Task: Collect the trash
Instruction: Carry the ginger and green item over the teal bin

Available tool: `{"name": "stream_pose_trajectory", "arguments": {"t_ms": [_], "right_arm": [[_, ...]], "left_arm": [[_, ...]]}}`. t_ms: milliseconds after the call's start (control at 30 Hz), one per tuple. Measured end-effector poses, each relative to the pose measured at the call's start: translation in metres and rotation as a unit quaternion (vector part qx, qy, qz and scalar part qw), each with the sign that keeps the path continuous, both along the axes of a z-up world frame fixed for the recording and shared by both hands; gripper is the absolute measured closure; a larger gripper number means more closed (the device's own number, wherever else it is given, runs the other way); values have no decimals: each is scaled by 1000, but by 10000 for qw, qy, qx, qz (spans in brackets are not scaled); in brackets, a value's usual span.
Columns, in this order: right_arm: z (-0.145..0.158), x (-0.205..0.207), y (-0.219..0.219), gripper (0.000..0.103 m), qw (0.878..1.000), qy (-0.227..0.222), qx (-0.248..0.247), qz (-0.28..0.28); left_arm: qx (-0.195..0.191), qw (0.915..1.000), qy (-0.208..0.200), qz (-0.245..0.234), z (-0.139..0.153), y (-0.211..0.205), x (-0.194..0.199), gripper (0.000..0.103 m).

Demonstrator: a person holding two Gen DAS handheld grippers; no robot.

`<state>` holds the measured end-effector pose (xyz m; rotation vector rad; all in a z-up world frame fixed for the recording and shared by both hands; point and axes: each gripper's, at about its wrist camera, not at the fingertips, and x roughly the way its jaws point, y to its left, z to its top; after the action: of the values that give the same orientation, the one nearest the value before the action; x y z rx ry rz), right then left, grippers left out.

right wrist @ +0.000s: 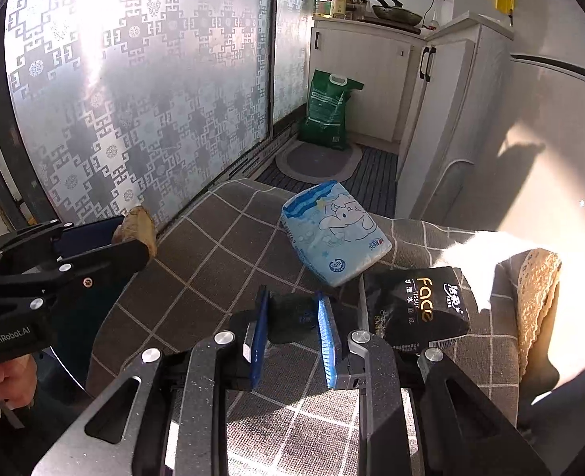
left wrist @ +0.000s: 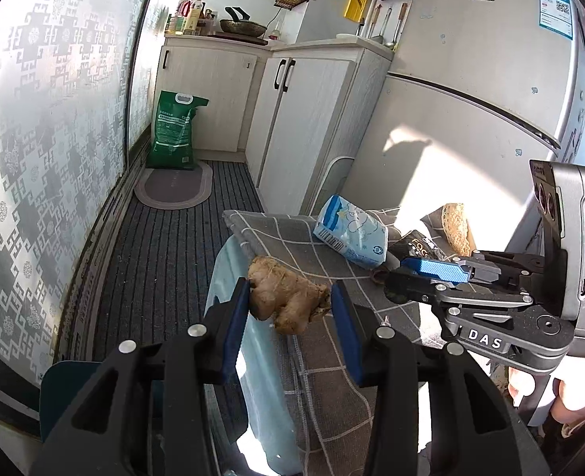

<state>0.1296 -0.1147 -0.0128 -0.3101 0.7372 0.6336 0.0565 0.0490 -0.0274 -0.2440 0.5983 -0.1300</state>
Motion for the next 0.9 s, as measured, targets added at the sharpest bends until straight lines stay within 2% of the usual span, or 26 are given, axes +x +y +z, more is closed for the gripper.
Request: {"name": "stream_pose_trajectory", "arguments": {"t_ms": [233, 700, 900], "right_arm": [[9, -12, 33, 80, 9993, -46, 36, 379], [15, -39, 91, 80, 9942, 75, 89, 1071], [9, -51, 121, 80, 9904, 204, -12, 1364]], "left_arm": [[20, 9998, 29, 186, -3, 25, -15, 59], [179, 9976, 423, 517, -32, 75, -39, 59], [277, 9957, 639, 609, -48, 89, -47, 59]]}}
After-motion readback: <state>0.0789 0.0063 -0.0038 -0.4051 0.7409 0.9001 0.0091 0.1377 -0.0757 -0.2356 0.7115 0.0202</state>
